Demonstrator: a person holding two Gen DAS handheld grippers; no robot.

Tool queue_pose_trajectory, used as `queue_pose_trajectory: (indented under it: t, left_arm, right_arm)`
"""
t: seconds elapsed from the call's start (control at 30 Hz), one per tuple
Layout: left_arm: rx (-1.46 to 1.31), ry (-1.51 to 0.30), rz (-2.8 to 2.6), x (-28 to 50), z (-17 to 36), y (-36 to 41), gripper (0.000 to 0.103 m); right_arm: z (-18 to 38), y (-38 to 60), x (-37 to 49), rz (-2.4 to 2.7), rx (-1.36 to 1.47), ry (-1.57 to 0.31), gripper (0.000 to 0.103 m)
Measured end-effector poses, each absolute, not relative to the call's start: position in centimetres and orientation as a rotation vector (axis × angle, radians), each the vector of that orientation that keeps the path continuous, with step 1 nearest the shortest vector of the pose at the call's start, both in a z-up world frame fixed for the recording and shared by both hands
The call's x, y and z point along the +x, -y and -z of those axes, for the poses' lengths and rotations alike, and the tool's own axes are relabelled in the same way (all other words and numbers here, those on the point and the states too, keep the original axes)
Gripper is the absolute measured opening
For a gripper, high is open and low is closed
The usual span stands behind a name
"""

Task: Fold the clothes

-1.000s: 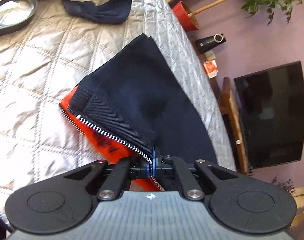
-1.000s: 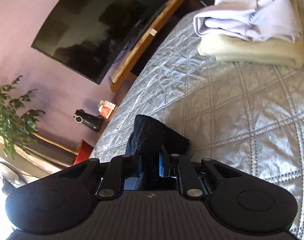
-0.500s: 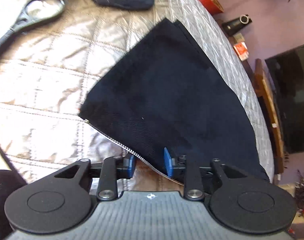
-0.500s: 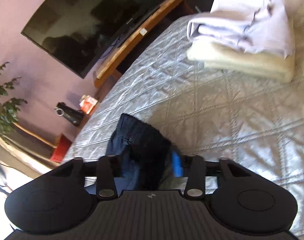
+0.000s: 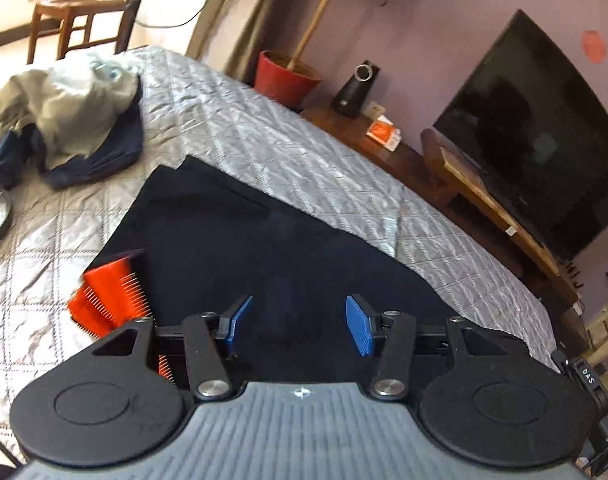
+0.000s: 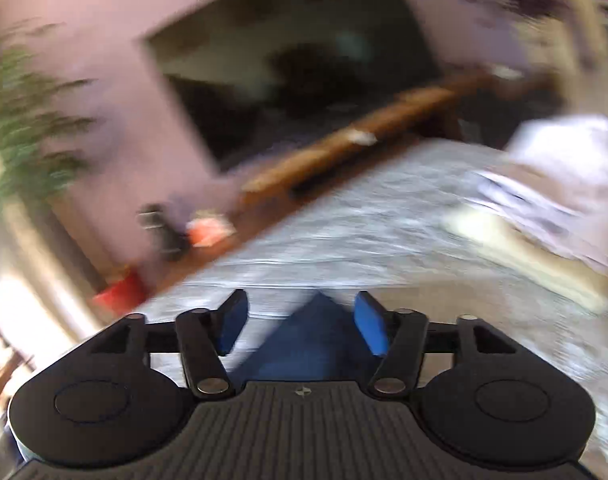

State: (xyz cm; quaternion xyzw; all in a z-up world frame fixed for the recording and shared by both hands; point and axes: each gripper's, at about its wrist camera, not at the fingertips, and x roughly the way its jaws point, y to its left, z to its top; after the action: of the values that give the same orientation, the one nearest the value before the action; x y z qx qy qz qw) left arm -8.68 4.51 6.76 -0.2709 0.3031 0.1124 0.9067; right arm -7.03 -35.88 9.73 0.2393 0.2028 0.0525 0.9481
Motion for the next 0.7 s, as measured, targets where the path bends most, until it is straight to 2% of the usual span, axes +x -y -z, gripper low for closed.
queue_pose_trajectory:
  t: [0.1,0.13,0.27,0.33,0.4,0.5,0.57,0.7]
  left_arm:
    - [-0.554,-0.522,-0.224,-7.9,-7.1,-4.0,0.065]
    - [-0.561,-0.496,-0.230,-7.3,-7.1,-4.2,0.067]
    - [-0.587,-0.448,-0.335,-5.4,-7.8,-6.7,0.064]
    - [-0.587,-0.409,-0.427,-5.3,-8.1,-8.7,0.070]
    - [-0.594,-0.392,-0.535,-5.7,-7.6,-10.8,0.072]
    - [-0.620,-0.391,-0.668,-6.2,-6.0,-13.8,0.072]
    - [-0.636,-0.420,-0.722,-6.6,-4.9,-15.3,0.072]
    - [-0.644,-0.457,-0.763,-7.3,-4.7,-16.9,0.072]
  right_arm:
    - [-9.7,33.1,-5.2,-0.300,0.487,-0.519,0.072]
    - [-9.9,31.9,-4.4,-0.366,0.492,-0.550,0.072]
    - [-13.2,24.4,0.2,-0.729,0.404,-0.622,0.072]
    - [-15.6,19.2,2.5,-0.902,0.290,-0.650,0.074]
    - [-17.5,13.4,3.7,-1.065,0.136,-0.665,0.083]
    - [-18.7,4.1,3.6,-1.240,-0.184,-0.713,0.082]
    - [-17.4,-0.6,3.8,-1.312,-0.305,-0.781,0.080]
    - [-12.9,-7.1,2.5,-1.358,-0.535,-0.892,0.070]
